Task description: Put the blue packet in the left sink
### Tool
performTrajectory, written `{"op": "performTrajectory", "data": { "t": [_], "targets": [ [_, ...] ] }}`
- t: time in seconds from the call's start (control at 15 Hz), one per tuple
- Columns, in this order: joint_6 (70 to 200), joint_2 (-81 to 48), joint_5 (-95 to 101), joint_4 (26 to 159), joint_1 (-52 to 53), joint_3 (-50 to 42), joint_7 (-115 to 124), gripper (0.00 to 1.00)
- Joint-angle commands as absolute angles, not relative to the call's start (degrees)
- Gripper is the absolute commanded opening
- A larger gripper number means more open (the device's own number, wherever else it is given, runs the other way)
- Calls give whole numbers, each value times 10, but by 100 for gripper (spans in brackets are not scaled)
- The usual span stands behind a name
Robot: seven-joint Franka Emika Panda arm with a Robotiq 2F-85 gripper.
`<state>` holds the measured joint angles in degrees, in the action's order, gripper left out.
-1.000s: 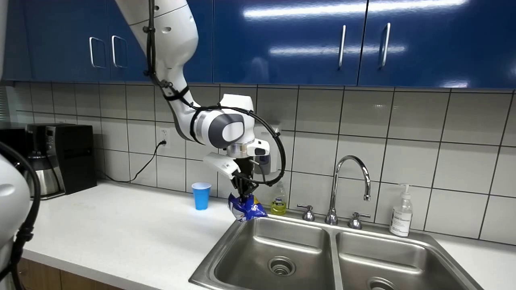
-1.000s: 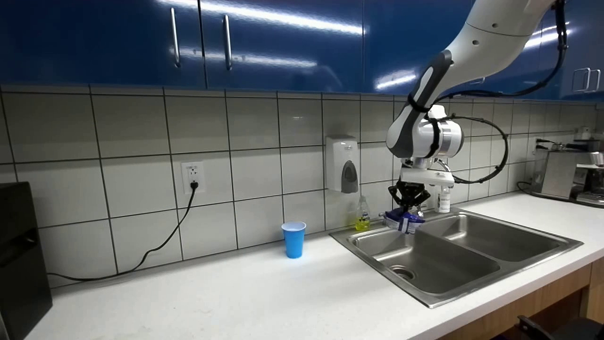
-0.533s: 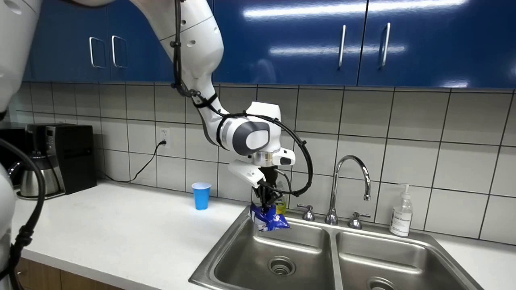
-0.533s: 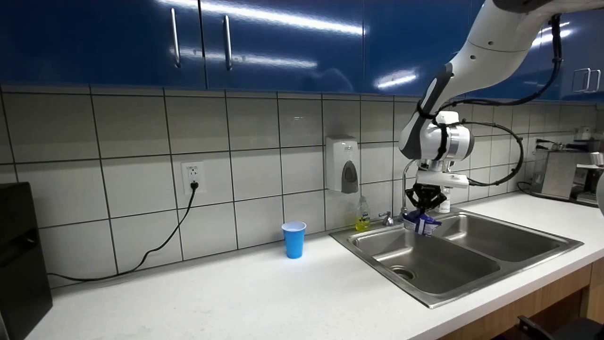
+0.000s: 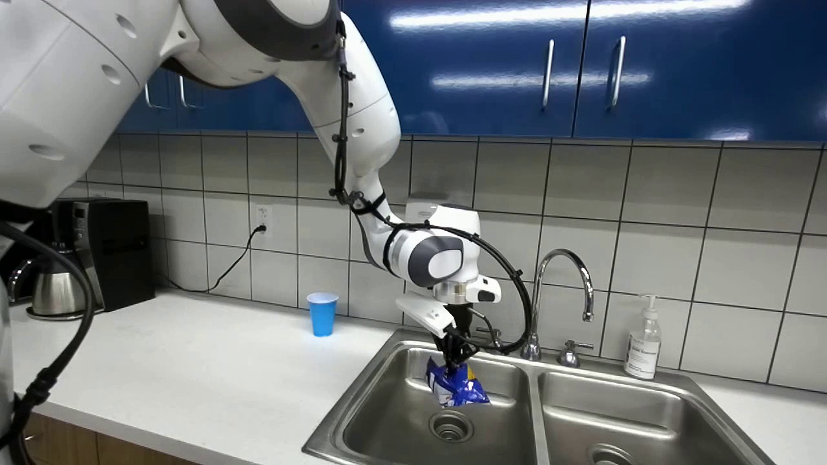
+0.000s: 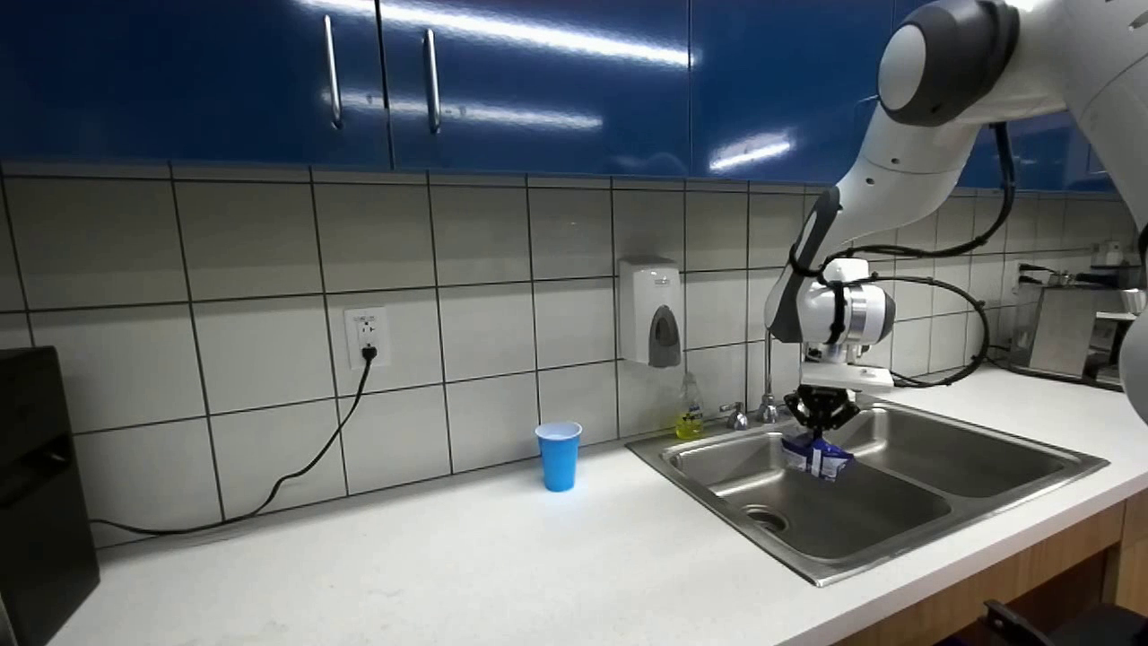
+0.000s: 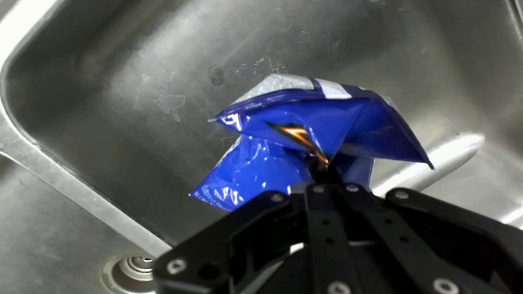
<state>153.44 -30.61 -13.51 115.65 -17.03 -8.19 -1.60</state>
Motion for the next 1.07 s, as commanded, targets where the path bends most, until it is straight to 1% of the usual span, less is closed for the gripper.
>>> {"op": "performTrajectory", "data": {
  "t": [0.0, 0.4, 1.0],
  "targets": [
    [1503, -362, -132, 1093, -189, -70, -24, 0],
    [1498, -425, -126, 1061, -186, -64, -26, 0],
    [1500, -466, -106, 1062, -176, -62, -23, 0]
  ]
}}
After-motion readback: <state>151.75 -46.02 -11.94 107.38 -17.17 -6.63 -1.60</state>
